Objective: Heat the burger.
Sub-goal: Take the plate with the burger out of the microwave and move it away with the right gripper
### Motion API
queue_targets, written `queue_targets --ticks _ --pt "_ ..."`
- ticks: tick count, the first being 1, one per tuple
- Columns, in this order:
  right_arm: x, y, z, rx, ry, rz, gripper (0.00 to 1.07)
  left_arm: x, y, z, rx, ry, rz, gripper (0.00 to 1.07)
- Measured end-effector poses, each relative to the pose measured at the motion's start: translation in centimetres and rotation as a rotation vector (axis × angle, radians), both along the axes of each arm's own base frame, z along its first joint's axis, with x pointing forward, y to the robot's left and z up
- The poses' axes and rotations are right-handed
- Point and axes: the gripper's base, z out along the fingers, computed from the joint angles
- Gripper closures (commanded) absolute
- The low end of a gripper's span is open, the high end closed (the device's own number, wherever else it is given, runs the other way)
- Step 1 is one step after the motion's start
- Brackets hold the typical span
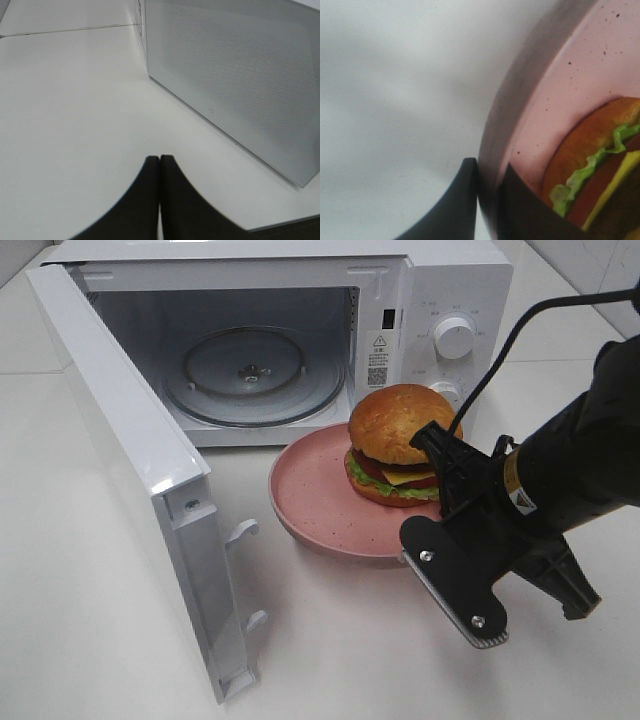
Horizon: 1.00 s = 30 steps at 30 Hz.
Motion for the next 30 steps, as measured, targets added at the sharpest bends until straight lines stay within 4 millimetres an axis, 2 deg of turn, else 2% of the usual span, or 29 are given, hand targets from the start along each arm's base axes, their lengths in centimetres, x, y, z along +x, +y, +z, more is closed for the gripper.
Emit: queue_targets --ticks 14,17,19,20,23,25,26,30 --pt "-3.9 -3.9 -1.0 0.001 0.061 -0.214 1.07 0.0 0.0 0.0 0.0 0.0 0.0 1.06" --pt "-3.9 -4.2 -1.1 -0.001 0.063 -0.24 1.07 0.0 0.0 0.0 0.0 0.0 0.0 1.06" --pt "-3.5 -5.2 -1.3 0.026 0.059 -0.356 1.07 0.0 0.0 0.0 0.0 0.0 0.0 1.06" --pt "-3.5 -5.2 -1.3 0.026 0.059 -0.356 1.07 0.0 0.0 0.0 0.0 0.0 0.0 1.06" --pt "-2.4 -7.1 -1.3 0.063 0.05 -0.492 1.07 0.0 0.0 0.0 0.0 0.0 0.0 1.06" --pt "-2.2 -7.5 -1.3 0.072 0.048 -0.517 1.07 0.0 0.0 0.0 0.0 0.0 0.0 1.06" --pt "-1.6 -8.6 -1.3 0.079 0.046 -0.575 1.07 0.0 0.0 0.0 0.0 0.0 0.0 1.06" --pt "-1.0 -9.9 -1.7 0.073 0.051 -0.639 1.07 0.0 0.0 0.0 0.0 0.0 0.0 1.06"
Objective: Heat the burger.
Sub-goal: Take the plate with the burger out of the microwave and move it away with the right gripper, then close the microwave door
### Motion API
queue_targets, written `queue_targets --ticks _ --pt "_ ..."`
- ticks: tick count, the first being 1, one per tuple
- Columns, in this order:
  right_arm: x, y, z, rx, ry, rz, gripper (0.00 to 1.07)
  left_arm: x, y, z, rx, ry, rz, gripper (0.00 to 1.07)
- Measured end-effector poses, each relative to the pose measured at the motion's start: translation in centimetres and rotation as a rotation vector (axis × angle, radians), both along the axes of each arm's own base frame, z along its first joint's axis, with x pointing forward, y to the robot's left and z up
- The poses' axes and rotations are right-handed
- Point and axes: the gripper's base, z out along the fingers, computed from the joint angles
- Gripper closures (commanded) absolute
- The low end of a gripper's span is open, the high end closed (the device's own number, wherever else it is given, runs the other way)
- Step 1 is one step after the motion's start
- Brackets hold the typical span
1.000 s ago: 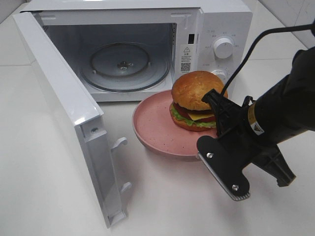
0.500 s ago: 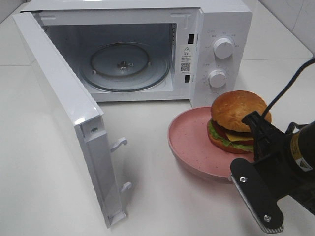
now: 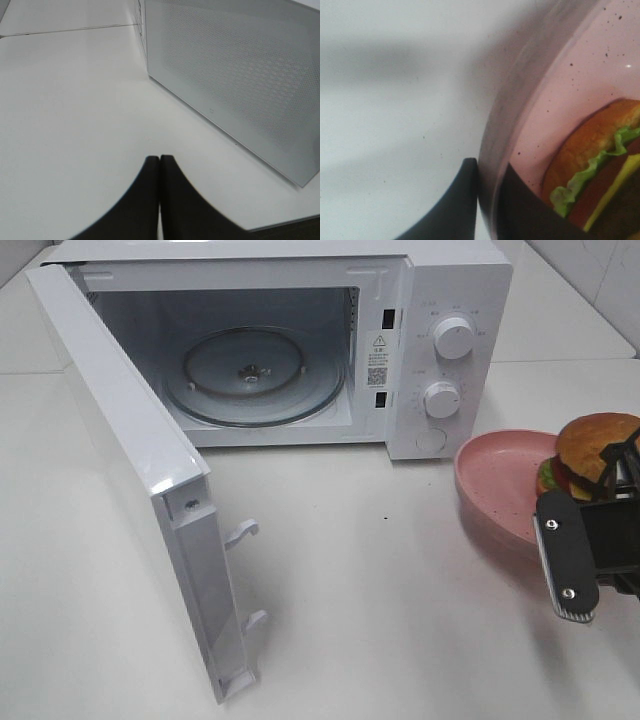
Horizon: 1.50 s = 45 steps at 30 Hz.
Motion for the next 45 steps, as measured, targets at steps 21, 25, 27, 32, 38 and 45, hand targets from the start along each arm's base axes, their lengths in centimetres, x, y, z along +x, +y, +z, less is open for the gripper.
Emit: queue_targets --ticks 21,25,27,32,38,45 --pt "1.4 -2.4 -3.1 -0.004 0.08 -0.167 0.85 0.0 0.0 0.0 0.0 0.0 0.0 1.06" --pt "1.5 -2.4 -3.1 -0.003 0.077 -0.172 0.68 0.0 0.0 0.0 0.0 0.0 0.0 1.06" --pt "1.5 -2.4 -3.1 -0.002 0.076 -0.172 0.59 0.0 0.0 0.0 0.0 0.0 0.0 1.06" --pt "1.5 -2.3 -2.1 0.026 0.032 -0.196 0.5 0.0 0.0 0.0 0.0 0.0 0.0 1.06" --pt "1.2 -0.9 -0.9 0.088 -0.033 -0.187 0.49 0.0 0.0 0.0 0.0 0.0 0.0 1.06" --pt "0.9 1.2 0.7 0.219 -0.101 -0.26 0.47 0.0 0.0 0.0 0.0 0.0 0.0 1.06"
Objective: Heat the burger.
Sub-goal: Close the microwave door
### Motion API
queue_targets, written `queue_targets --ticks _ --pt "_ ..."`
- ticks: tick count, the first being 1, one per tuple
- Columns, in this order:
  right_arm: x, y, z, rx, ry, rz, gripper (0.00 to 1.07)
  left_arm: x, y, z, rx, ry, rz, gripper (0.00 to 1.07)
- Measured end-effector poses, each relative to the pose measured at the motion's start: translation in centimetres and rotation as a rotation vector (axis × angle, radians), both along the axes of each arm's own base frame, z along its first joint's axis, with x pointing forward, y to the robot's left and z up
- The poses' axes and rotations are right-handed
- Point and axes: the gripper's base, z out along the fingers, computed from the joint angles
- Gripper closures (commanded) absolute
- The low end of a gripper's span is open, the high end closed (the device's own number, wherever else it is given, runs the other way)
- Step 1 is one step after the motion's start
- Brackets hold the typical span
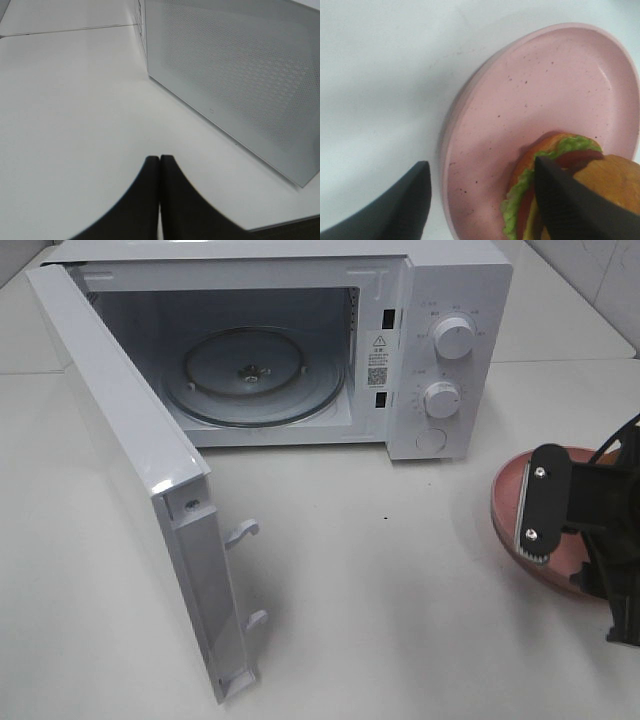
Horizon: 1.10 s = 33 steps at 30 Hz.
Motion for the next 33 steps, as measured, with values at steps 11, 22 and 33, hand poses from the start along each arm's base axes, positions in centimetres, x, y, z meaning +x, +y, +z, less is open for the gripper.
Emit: queue_targets --ticks 11,22,33 --pt "2.7 1.8 5.5 0.349 -0.011 -0.448 0.47 0.0 0.0 0.0 0.0 0.0 0.0 1.06" --pt "4.2 -1.7 9.1 0.525 0.152 -0.885 0.47 0.0 0.0 0.0 0.0 0.0 0.0 1.06" --pt "3.9 -6.8 10.6 0.636 0.203 -1.18 0.48 0.0 0.0 0.0 0.0 0.0 0.0 1.06"
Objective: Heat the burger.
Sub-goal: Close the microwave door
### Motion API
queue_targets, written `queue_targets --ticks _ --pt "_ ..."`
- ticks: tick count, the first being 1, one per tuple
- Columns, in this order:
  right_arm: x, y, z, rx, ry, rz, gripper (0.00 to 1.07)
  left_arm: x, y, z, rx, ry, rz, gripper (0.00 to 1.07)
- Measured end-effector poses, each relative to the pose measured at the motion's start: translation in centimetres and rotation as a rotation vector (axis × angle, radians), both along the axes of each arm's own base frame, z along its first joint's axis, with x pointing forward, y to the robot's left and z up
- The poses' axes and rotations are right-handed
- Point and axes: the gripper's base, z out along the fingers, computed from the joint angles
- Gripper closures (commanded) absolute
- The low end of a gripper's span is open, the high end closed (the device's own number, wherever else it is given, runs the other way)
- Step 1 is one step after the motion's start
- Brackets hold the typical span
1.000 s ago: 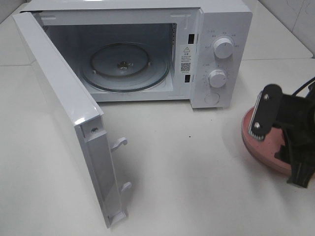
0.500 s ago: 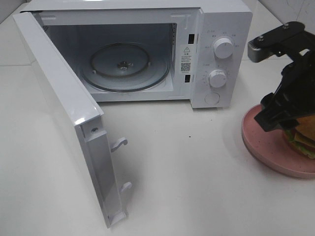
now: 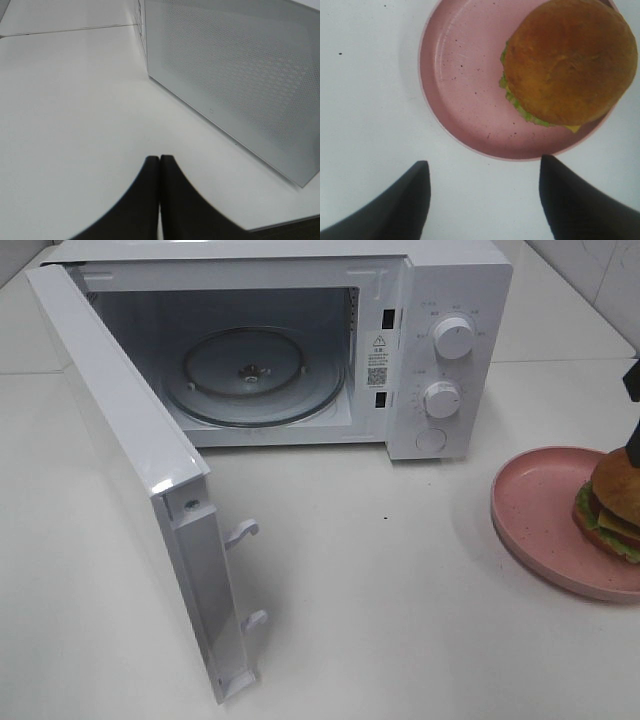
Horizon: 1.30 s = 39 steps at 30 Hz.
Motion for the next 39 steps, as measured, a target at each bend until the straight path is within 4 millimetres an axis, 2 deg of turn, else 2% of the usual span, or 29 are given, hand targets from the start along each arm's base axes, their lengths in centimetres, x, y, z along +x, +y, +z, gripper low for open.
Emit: queue_targets --ticks 8,12,13,14,16,17,18,19,21,22,23,25,28,30,33,35,38,39 --pt "-2.2 -0.5 2.5 -0.045 -0.064 -0.011 0.48 0.0 0.0 0.0 0.0 0.0 0.0 1.06" --pt "-4.6 -0.5 4.6 -0.055 -0.124 -0.017 0.48 0.0 0.0 0.0 0.0 0.0 0.0 1.06" --pt "-4.6 -0.5 4.6 -0.055 -0.124 -0.017 0.48 0.0 0.0 0.0 0.0 0.0 0.0 1.06" --pt "-5.9 -0.5 5.2 -0.055 -0.16 -0.02 0.48 0.0 0.0 0.0 0.0 0.0 0.0 1.06" --pt "-6.5 -0.5 5.2 -0.054 -0.169 -0.021 0.48 0.0 0.0 0.0 0.0 0.0 0.0 1.06" --pt "-8.0 -0.5 5.4 -0.055 -0.198 -0.022 0.48 0.0 0.0 0.0 0.0 0.0 0.0 1.06" --pt "-8.0 -0.5 5.4 -0.055 -0.198 -0.022 0.48 0.0 0.0 0.0 0.0 0.0 0.0 1.06" --pt "-9.5 -0.4 5.1 -0.055 -0.217 -0.023 0.48 0.0 0.0 0.0 0.0 0.0 0.0 1.06" --pt "-10.2 -0.4 5.0 -0.054 -0.223 -0.024 0.48 0.0 0.0 0.0 0.0 0.0 0.0 1.06" --pt "-11.7 -0.4 4.6 -0.054 -0.244 -0.026 0.48 0.0 0.0 0.0 0.0 0.0 0.0 1.06" --pt "-11.7 -0.4 4.6 -0.054 -0.244 -0.026 0.48 0.0 0.0 0.0 0.0 0.0 0.0 1.06" --pt "-14.8 -0.3 3.3 -0.053 -0.236 -0.026 0.48 0.0 0.0 0.0 0.0 0.0 0.0 1.06" --pt "-15.3 -0.3 3.1 -0.053 -0.24 -0.026 0.48 0.0 0.0 0.0 0.0 0.0 0.0 1.06" --pt "-17.7 -0.3 2.0 -0.061 -0.269 -0.027 0.48 0.0 0.0 0.0 0.0 0.0 0.0 1.06" --pt "-18.2 -0.3 1.7 -0.062 -0.282 -0.028 0.48 0.0 0.0 0.0 0.0 0.0 0.0 1.06" --pt "-20.0 -0.3 0.6 -0.067 -0.344 -0.026 0.48 0.0 0.0 0.0 0.0 0.0 0.0 1.06" --pt "-20.4 -0.3 0.8 -0.067 -0.377 -0.027 0.48 0.0 0.0 0.0 0.0 0.0 0.0 1.06" --pt "-21.0 -0.3 1.1 -0.068 -0.444 -0.029 0.48 0.0 0.0 0.0 0.0 0.0 0.0 1.06"
